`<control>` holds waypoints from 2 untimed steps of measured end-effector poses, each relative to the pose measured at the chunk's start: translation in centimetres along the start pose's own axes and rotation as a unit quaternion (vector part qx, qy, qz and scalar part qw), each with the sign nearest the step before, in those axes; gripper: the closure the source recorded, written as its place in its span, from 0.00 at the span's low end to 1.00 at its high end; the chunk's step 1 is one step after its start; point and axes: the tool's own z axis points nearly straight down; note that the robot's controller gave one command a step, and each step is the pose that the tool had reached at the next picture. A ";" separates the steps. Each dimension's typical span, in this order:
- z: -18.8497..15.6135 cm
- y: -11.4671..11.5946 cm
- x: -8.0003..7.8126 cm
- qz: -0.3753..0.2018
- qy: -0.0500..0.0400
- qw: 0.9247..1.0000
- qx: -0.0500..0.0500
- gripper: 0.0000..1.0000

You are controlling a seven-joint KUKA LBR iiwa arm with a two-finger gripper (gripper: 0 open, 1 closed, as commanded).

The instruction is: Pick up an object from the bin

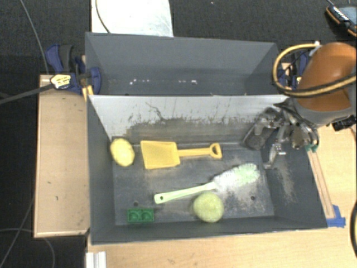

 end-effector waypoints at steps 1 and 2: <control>10.2 3.3 4.2 -0.114 0.002 0.993 -0.001 0.00; 4.2 3.6 3.9 -0.126 -0.006 0.992 0.002 0.00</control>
Offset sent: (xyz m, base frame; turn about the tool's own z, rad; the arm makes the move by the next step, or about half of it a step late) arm -0.0396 0.0355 -0.0430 -0.2554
